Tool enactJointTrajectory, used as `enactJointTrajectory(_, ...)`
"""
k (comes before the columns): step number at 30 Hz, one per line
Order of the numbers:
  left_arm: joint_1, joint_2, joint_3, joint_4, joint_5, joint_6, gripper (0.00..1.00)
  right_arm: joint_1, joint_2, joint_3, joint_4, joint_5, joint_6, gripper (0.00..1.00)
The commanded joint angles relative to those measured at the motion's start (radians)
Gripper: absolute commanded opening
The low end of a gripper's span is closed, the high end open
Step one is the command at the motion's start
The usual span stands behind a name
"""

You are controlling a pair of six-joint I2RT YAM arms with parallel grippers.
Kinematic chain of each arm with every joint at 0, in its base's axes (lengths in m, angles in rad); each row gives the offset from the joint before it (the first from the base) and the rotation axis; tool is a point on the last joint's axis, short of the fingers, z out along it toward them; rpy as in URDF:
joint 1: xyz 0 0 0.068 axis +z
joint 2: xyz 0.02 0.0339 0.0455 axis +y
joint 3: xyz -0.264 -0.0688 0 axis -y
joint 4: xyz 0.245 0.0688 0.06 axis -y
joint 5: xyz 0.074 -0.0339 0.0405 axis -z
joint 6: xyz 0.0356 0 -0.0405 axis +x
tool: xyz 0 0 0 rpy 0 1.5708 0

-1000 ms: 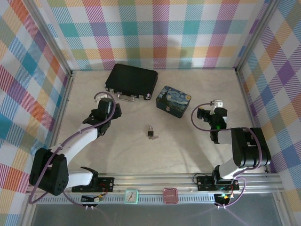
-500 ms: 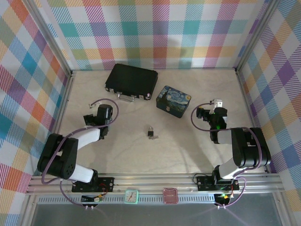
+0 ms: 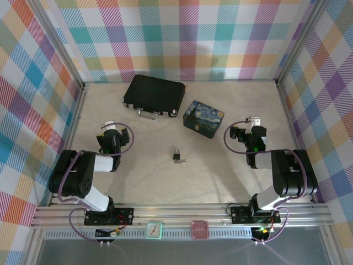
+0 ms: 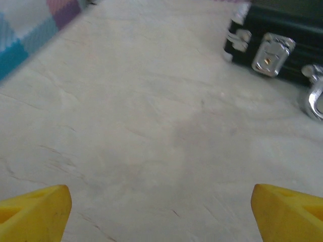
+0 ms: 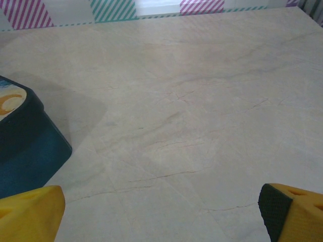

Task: Unlock the padlock with the key

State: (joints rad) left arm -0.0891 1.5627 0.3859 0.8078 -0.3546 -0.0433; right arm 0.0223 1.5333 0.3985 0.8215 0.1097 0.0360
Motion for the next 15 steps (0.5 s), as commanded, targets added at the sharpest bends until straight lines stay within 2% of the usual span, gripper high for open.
enactJointTrajectory(1, 0.002, 0.025, -0.024, 0.167, 0.06, 0.029, 0.92, 0.001, 0.001, 0.007, 0.019, -0.039, -0.012, 0.99)
enactJointTrajectory(3, -0.005, 0.004, 0.006, 0.068, 0.057, 0.025, 0.92, 0.0, 0.001, 0.007, 0.019, -0.039, -0.012, 0.99)
enactJointTrajectory(5, -0.023, 0.012, 0.008, 0.077, 0.033, 0.041, 0.93, 0.001, 0.0, 0.007, 0.019, -0.038, -0.012, 0.99)
enactJointTrajectory(7, -0.023, 0.016, 0.007, 0.09, 0.034, 0.042, 1.0, 0.001, 0.0, 0.007, 0.019, -0.038, -0.011, 0.99)
enactJointTrajectory(15, -0.024, 0.014, 0.008, 0.083, 0.034, 0.039, 1.0, 0.001, -0.001, 0.005, 0.022, -0.037, -0.012, 0.99)
